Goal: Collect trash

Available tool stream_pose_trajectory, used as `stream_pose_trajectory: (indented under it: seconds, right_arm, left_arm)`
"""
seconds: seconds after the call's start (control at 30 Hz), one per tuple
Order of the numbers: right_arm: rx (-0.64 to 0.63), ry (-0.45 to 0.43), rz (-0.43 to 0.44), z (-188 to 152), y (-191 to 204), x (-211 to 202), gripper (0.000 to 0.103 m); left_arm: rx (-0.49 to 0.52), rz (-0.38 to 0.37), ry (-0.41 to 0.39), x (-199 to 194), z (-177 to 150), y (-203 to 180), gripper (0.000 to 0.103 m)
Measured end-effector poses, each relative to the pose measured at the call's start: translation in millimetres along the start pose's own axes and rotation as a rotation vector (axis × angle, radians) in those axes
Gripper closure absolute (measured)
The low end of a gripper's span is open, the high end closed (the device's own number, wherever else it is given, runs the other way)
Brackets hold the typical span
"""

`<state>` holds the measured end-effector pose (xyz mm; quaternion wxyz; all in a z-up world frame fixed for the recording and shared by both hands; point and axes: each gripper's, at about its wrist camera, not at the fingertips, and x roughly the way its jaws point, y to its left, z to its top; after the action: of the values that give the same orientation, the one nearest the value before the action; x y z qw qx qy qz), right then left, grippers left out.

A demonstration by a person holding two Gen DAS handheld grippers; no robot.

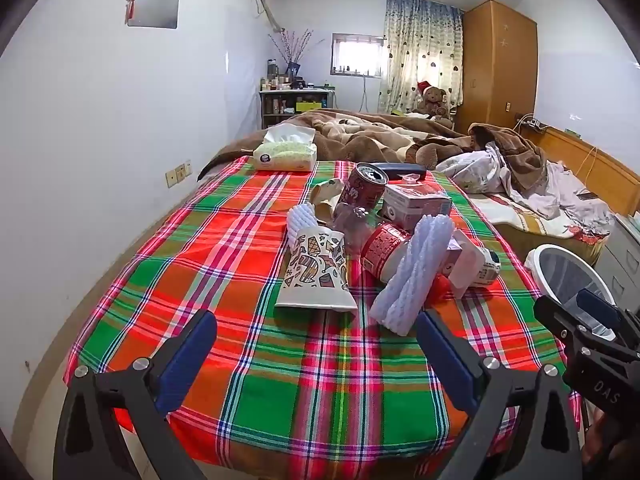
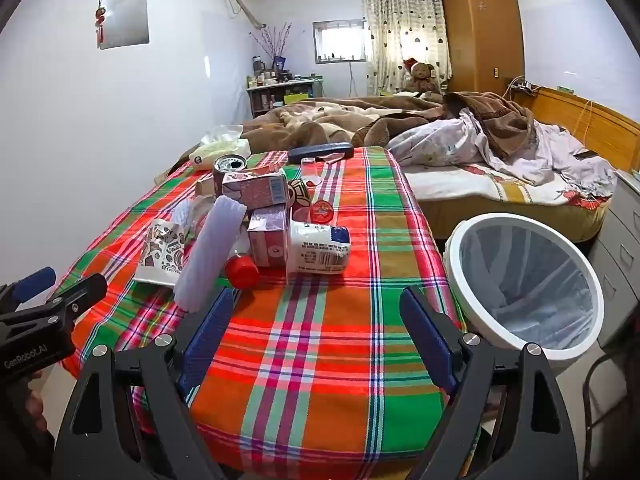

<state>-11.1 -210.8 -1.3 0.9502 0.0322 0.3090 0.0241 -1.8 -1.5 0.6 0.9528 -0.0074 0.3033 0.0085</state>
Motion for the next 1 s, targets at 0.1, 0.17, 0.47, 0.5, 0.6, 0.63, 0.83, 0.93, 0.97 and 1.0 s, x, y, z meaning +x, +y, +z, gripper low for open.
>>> stream_pose_trajectory:
  seconds: [0.1,0.17,0.47,0.5,0.6,0.63,0.83,0.93,0.97,1.0]
  right_arm:
    - [0.001,0.0,-0.001,-0.5,0.3,0.1,0.016]
    - [-0.004,0.0,0.0,-0.5,1.1,0.7,0.016]
    - [-0.003,-0.001,-0.004,4.7,-0.8,-1.2,0.016]
    - [0.004,-0.008,-0.003,1.7,-1.8,-1.5,0.016]
    - [0.002,-0.008,-0.007,2.2,-1.4,-1.5,0.016]
    - [0.001,-0.008,-0.008,2.7,-1.1,-1.8,0.016]
    - [0.002,-0.006,-0.002,3.3,-1.5,-1.1,0.016]
    - [0.002,-0.01,-0.006,3.2,-1.5,-1.2,0.016]
    - [0.003,-0.011,-0.007,3.4,-1.9,-1.1,0.016]
    - [0.004,-0.013,-0.006,3.6,-1.4,-1.8,0.016]
  left_arm:
    - [-0.002,-0.004,0.01,2.5,0.7,0.5,0.002]
    - [-0.003,-0.012,0.012,6.0,-0.7,5.1,0.002]
    - [-0.009,-0.012,0.004,-1.2,1.8,3.8,0.002]
    - [-0.009,-0.012,0.004,-1.5,1.9,3.5,0.002]
    - [-0.016,-0.016,0.006,-1.8,1.7,4.3,0.002]
    - [-0.016,-0.014,0.008,-1.3,1.6,4.4,0.002]
    - [-0.013,-0.017,0.01,-2.2,1.8,3.4,0.002]
    - [-0.016,-0.014,0.009,-2.5,1.8,3.4,0.002]
    - [-0.015,-0.014,0.009,-2.8,1.8,3.2,0.002]
    - [-0.017,-0.016,0.009,-2.4,2.1,3.5,0.002]
